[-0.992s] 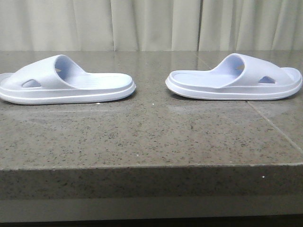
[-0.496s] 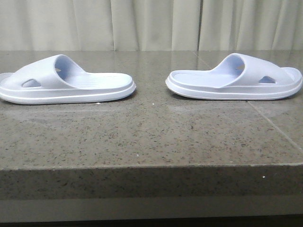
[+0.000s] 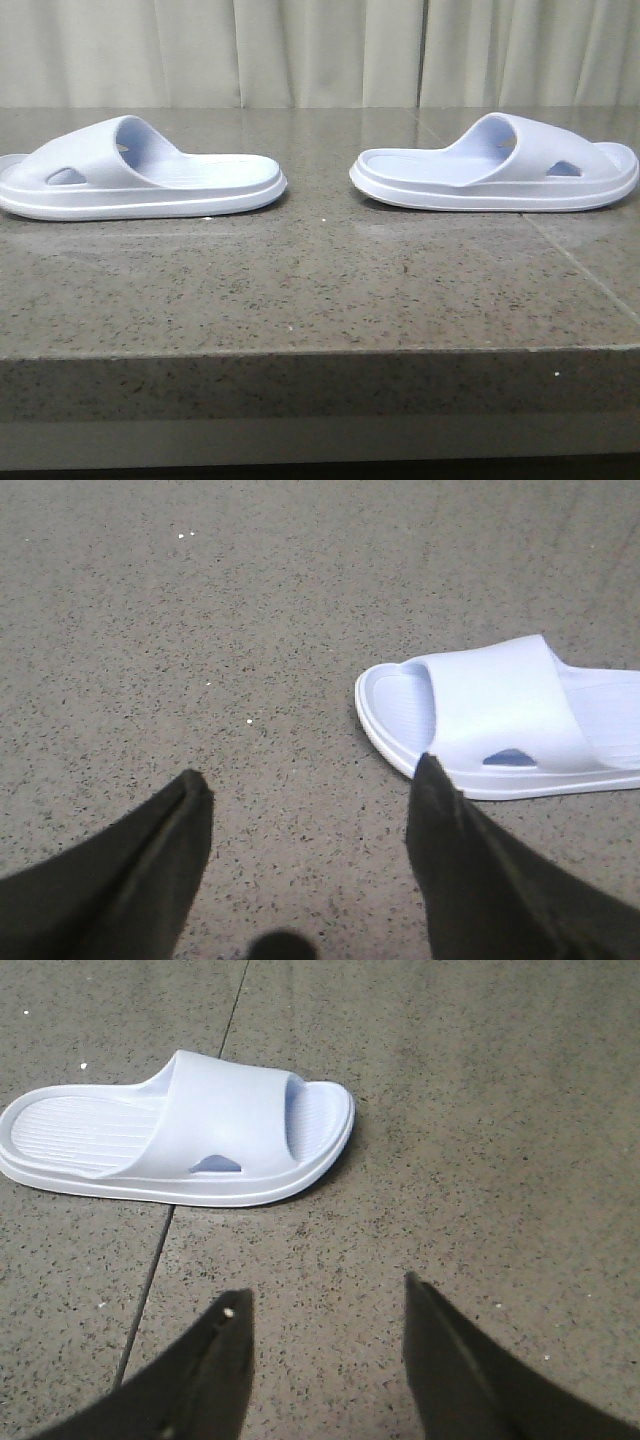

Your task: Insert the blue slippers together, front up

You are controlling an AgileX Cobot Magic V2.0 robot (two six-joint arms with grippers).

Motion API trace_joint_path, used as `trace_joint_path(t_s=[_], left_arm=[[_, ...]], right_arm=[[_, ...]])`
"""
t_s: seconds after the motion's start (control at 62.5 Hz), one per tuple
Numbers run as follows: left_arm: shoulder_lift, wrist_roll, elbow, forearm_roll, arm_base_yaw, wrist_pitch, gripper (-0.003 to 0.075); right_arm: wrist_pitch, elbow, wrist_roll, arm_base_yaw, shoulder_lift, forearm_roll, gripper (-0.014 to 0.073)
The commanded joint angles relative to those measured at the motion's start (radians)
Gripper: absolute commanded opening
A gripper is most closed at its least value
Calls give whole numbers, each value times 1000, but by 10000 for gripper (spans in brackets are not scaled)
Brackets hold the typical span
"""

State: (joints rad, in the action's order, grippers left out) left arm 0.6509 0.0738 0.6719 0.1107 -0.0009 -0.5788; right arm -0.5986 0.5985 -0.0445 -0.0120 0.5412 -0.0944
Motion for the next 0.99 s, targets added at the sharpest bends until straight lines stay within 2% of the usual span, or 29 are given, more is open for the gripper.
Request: trace_joint_path(t_s=[0.0,0.144,0.272,0.416,0.528,0.608,0.688,0.8,0.864,0.976], left_arm=[[7,-8,37,52,-4,84,480],[42,-8,40,53,-4,65,480],[130,-8,78,49,-4,-3,480],[310,-8,176,23,0,-105,480],[437,18,260,62,63,-156,480],[511,129,306,184,126,-175,480],[580,289,343,403,194,-207,480],[675,461,385,613,252,-248,480],[726,500,410,668,255,-264,480],[807,500,458,680,241,-269,480]], right_arm=[[59,35,-6,2,9,8,477],[59,35,-6,2,9,8,476],[59,35,-6,2,9,8,476],[59,35,-6,2,9,8,476],[59,35,-6,2,9,8,476],[59,35,-6,2,9,8,476],[59,35,-6,2,9,8,476],[59,35,-6,2,9,8,476],[59,35,-6,2,9,8,476],[59,35,-6,2,9,8,476]])
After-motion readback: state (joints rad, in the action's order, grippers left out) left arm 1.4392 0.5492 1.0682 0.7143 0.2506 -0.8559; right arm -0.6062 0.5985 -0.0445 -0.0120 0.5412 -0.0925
